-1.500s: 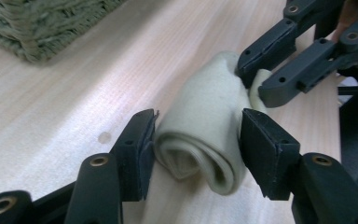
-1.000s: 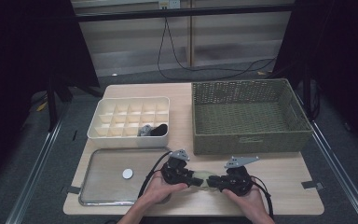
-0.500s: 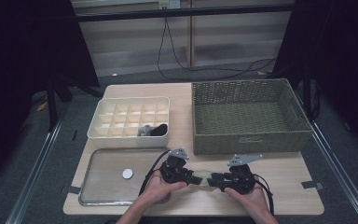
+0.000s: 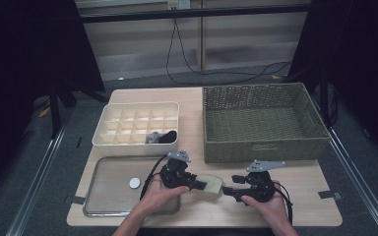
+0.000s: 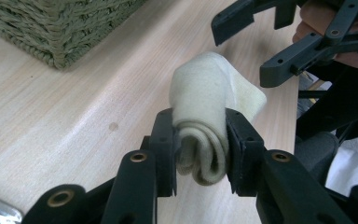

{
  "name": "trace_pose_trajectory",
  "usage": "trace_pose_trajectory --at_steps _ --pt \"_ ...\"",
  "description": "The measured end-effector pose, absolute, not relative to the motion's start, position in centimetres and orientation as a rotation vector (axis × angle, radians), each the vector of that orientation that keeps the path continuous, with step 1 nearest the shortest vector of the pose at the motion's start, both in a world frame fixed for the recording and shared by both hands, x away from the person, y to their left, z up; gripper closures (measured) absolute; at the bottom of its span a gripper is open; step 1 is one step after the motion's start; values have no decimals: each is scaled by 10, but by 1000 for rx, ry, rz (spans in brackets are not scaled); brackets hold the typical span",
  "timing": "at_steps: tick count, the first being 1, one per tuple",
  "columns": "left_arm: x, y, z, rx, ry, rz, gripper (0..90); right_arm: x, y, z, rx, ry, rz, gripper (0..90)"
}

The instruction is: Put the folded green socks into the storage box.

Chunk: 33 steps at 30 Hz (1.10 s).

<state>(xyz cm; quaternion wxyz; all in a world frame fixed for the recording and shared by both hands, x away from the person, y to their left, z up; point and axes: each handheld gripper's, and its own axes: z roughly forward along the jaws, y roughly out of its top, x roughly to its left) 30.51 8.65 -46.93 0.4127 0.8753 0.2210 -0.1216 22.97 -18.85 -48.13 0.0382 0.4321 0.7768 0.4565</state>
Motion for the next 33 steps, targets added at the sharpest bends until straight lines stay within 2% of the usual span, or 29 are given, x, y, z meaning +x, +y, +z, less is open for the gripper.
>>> trace_pose_trajectory --at_steps 14,19,25,33 --pt "301 101 -454 2271 560 -223 678 228 -195 -478 1359 2337 1402 223" --pt "301 108 -447 2236 565 -250 676 230 -196 -479 1360 2323 1416 180" --pt "307 124 -438 2235 592 -212 678 229 -195 -479 1355 2333 1424 167" --pt "310 139 -430 2207 588 -208 677 231 -197 -479 1325 2339 1434 98"
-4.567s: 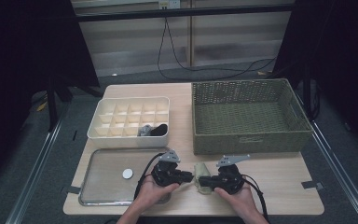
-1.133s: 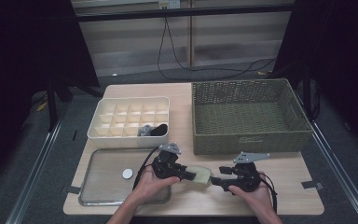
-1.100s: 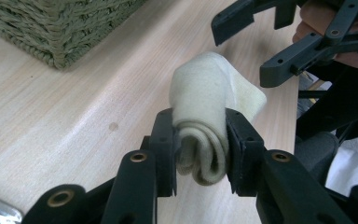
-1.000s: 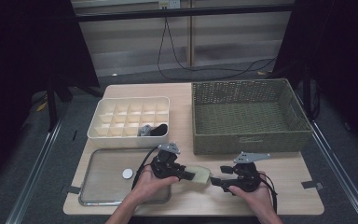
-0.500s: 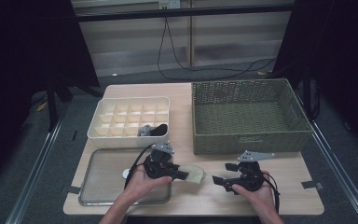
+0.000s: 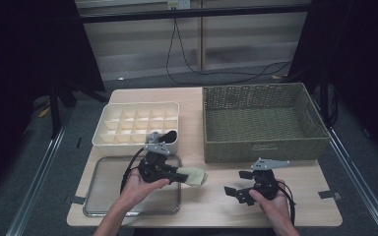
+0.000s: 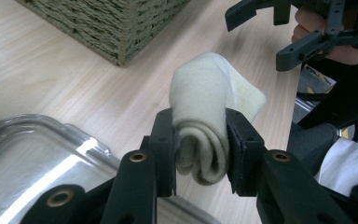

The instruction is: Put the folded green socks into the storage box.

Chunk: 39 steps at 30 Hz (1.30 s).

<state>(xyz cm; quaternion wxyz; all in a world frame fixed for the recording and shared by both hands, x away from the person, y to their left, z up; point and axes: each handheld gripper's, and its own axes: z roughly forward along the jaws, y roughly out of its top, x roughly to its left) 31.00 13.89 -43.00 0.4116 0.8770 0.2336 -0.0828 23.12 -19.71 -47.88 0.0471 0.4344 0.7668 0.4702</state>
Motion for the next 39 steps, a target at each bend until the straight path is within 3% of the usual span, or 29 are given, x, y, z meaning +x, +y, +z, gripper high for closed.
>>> trace_pose_trajectory --at_steps 21,39 --pt "334 198 -399 2144 684 -125 674 232 -199 -481 1327 2334 1416 90" --pt "361 240 -372 2182 745 -71 675 233 -200 -485 1338 2347 1429 72"
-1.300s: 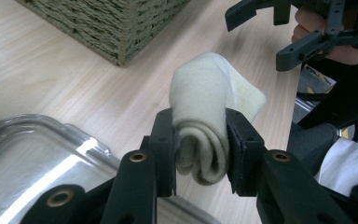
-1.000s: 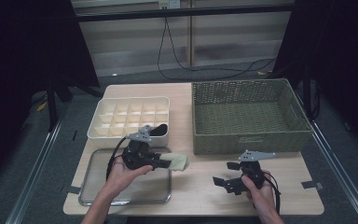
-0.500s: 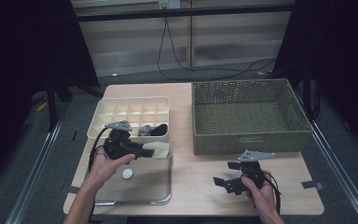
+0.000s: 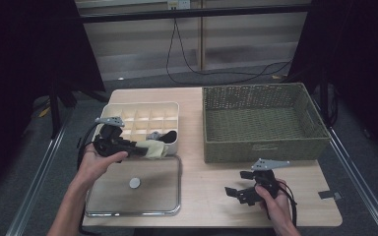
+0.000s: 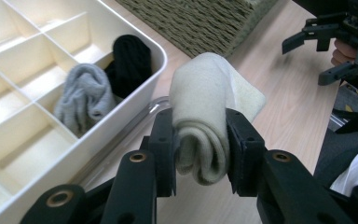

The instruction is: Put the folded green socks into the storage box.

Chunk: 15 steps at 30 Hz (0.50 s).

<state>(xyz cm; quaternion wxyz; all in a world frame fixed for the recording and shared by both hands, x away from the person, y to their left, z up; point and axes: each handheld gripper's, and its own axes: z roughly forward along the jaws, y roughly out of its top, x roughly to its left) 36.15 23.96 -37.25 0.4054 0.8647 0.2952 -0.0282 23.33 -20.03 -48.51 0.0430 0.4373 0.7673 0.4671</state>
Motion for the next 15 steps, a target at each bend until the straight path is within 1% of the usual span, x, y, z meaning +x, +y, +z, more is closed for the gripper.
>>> trace_pose_trajectory --at_steps 15 --pt "381 266 -349 2223 793 7 672 234 -200 -487 1343 2356 1420 63"
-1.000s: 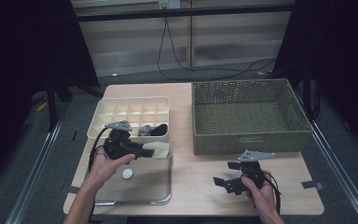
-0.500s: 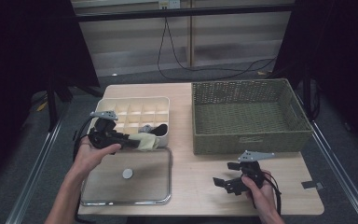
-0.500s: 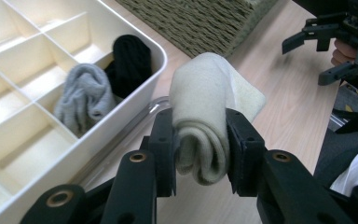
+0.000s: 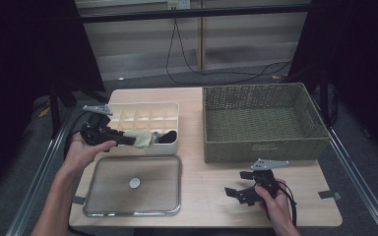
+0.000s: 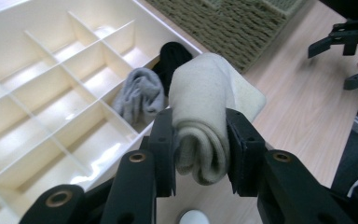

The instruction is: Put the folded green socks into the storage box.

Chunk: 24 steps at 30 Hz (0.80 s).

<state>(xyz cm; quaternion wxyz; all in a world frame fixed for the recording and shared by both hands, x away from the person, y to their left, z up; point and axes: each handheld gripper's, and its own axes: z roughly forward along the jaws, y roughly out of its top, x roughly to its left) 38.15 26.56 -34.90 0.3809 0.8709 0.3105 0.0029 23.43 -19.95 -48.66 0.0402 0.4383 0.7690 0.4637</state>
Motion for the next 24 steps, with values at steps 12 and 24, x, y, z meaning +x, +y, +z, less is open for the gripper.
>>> trace_pose_trajectory --at_steps 12,24 --pt "397 280 -347 2250 843 18 671 235 -199 -487 1338 2368 1426 58" --pt "424 278 -362 2359 910 4 671 236 -200 -487 1340 2372 1428 57"
